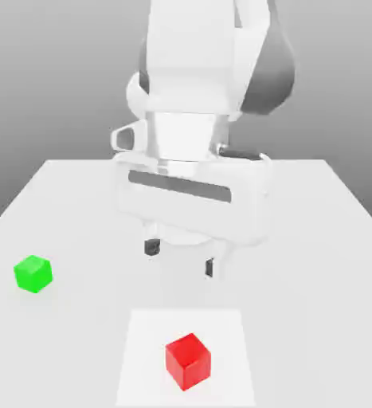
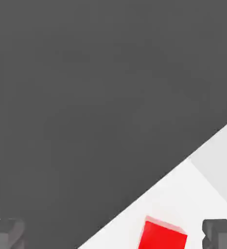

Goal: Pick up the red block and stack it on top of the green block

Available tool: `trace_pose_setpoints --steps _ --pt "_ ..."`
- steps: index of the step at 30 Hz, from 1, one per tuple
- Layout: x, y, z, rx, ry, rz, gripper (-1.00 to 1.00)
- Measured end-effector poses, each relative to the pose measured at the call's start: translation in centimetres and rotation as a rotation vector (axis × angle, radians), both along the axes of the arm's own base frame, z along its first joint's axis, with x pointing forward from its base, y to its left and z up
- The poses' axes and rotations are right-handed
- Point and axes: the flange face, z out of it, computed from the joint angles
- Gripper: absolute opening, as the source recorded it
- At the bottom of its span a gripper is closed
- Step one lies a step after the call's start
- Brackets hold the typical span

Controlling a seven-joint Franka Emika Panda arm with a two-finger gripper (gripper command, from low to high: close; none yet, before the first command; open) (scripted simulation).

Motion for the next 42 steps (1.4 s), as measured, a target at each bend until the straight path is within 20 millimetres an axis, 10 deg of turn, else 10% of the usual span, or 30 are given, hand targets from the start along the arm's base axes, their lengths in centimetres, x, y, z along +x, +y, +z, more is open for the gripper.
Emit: trace_pose_setpoints --steps 10,11,18,23,34,42 --pt "-2.7 0.4 -15.4 0.049 0.152 -0.19 0.0" --pt "-2.7 0.4 -16.1 0.049 0.153 -0.191 -1.0" --pt "-2.7 0.4 -15.9 0.049 0.151 -0.191 -1.0" --pt "-2.7 0.4 -10.8 0.049 0.151 -0.192 -1.0" --pt "-12.5 -21.8 -7.2 0.039 0.138 -0.73 -1.0" --pt "-24.4 -30.2 -6.0 0.103 0.123 -1.081 -1.0"
